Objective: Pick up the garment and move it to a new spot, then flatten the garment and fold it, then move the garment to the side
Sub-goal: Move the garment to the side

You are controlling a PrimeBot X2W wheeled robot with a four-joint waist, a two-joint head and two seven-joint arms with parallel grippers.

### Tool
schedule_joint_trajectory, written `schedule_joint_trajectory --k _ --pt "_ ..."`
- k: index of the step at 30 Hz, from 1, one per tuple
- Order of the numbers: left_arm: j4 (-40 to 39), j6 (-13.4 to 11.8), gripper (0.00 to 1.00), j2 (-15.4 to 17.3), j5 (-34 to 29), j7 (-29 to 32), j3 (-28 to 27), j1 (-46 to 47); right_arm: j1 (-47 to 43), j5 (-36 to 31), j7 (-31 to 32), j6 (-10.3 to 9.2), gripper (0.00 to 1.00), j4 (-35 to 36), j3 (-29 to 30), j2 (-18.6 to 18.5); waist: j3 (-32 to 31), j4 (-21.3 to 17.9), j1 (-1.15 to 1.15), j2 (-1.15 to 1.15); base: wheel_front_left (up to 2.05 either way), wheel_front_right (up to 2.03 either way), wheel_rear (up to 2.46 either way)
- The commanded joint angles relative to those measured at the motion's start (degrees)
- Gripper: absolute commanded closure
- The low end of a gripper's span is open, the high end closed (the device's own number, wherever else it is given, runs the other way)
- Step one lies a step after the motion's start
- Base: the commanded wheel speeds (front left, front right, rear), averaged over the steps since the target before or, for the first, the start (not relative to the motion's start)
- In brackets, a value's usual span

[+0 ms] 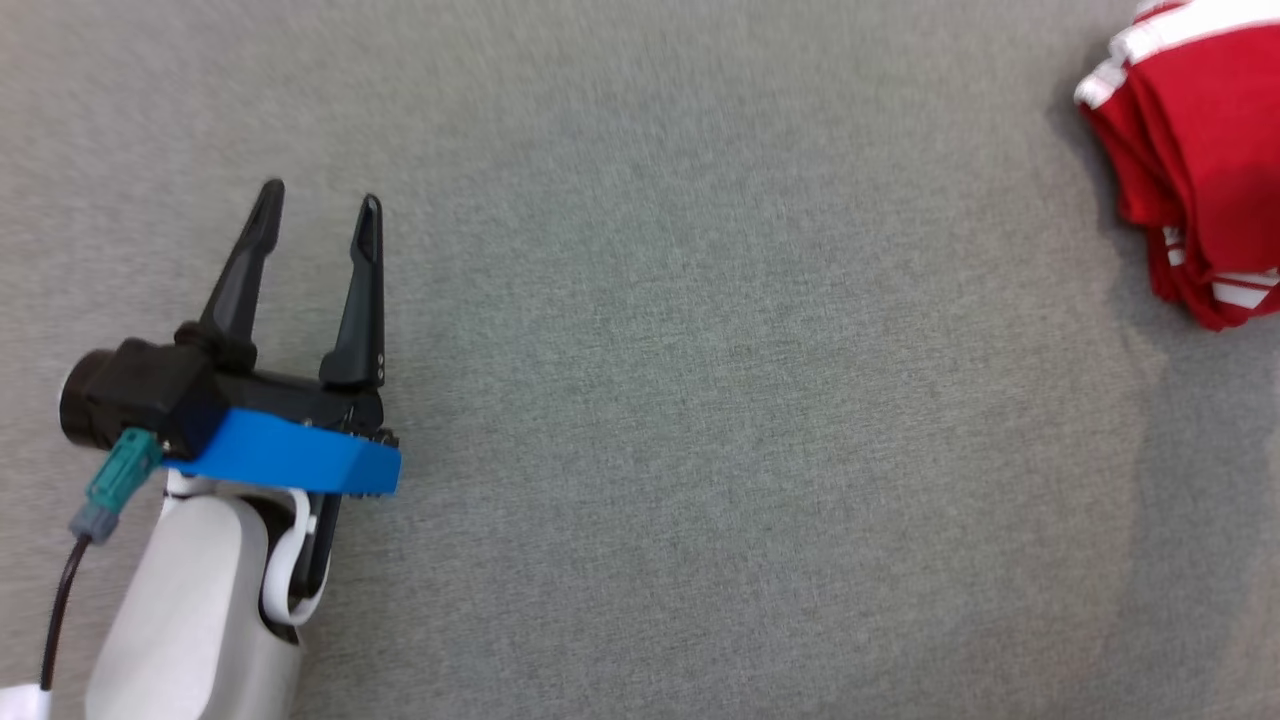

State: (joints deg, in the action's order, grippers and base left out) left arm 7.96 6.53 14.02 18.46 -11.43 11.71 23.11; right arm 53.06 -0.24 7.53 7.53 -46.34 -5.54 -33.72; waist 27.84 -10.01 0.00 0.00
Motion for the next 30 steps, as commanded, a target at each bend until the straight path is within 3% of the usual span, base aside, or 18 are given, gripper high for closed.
schedule_joint_trajectory --k 1,4,5,8,19,30 --pt "0.83 -0.22 0.0 -0.3 0.62 -0.69 -0.26 -1.04 -1.92 0.79 -1.85 -0.07 0.0 0.37 1.24 1.84 -2.56 -0.65 0.0 0.0 0.0 0.0 0.0" --pt "2.8 -0.28 0.0 -1.06 1.59 -1.72 -0.48 -3.11 -5.78 2.89 -7.17 -0.07 0.0 2.46 3.58 5.67 -6.73 0.04 0.0 0.0 0.0 0.0 0.0" --pt "4.22 -0.53 0.0 -1.21 1.85 -2.2 -0.69 -4.67 -9.6 5.14 -10.3 -0.06 0.0 4.82 4.88 8.85 -9.49 0.58 0.0 0.0 0.0 0.0 0.0" --pt "5.88 -0.74 0.0 -1.7 2.55 -2.82 -1.18 -7.51 -15.44 9.08 -12.87 -0.06 0.0 10.3 7.03 12.28 -13.59 1.48 0.0 0.0 0.0 0.0 0.0" --pt "9.18 -1.45 0.0 -2.57 4.33 -3.6 -3.07 -15.85 -36.35 15.26 -7.26 -0.04 0.0 32.41 10.76 19.69 -24.33 5.68 0.0 0.0 0.0 0.0 0.0" --pt "11.58 -1.08 0.0 -2.7 4.76 -3.75 -4.07 -19.05 -48.14 14.39 -6.17 -0.04 0.0 41.36 12.16 24.81 -27.98 8.57 0.0 0.0 0.0 0.0 0.0"
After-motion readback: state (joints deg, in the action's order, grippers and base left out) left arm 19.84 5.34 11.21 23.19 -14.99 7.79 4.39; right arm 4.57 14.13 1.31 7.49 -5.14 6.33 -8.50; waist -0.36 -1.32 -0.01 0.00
